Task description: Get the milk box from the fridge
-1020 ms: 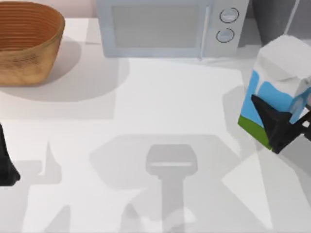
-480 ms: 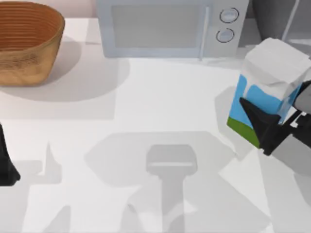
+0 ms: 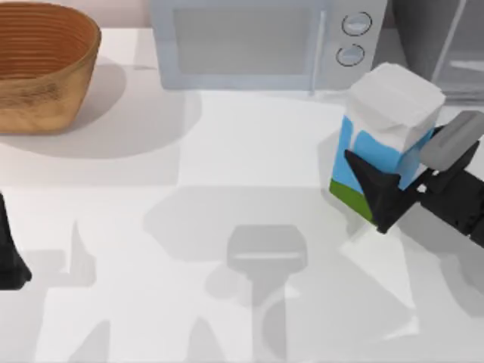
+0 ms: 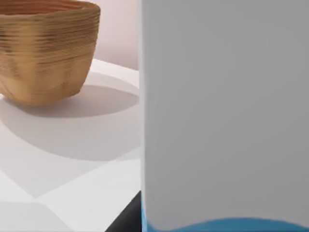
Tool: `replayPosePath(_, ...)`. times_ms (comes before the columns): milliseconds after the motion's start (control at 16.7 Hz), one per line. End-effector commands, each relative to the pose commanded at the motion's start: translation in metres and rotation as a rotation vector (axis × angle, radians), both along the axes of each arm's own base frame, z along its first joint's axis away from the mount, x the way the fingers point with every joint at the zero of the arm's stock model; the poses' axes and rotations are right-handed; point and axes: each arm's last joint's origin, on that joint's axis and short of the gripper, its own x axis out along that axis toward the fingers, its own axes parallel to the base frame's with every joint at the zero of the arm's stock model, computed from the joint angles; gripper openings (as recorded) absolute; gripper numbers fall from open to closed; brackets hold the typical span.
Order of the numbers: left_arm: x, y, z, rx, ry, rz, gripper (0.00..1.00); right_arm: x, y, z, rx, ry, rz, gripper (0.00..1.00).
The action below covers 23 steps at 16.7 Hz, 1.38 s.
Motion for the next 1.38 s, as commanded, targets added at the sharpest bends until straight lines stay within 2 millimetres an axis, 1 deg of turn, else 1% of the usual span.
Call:
replayPosePath(180,0.0000,0.0000,0.0000,0.000,0.000,0.000,1.00,0.0109,0.0135,-0.0096,0.004,-0.014,0.004,0.00)
replayPosePath(420,0.0000,0.0000,0.0000,0.000,0.000,0.000,1.00,0.0120,0.0149,-0.0103,0.005,-0.018,0.005,0.00)
replayPosePath(1200,0.0000,0.0000,0.0000,0.000,0.000,0.000,1.00,0.0120,0.0149,-0.0103,0.005,-0.018,0.005,0.98)
replayPosePath(1260,0.0000,0.0000,0.0000,0.000,0.000,0.000,1.00,0.0120,0.0149,-0.0103,0.005,-0.018,0.005,1.00)
replayPosePath(1380,0.0000,0.0000,0.0000,0.000,0.000,0.000,1.00,0.0120,0.0149,-0.0103,0.005,-0.018,0.005,1.00)
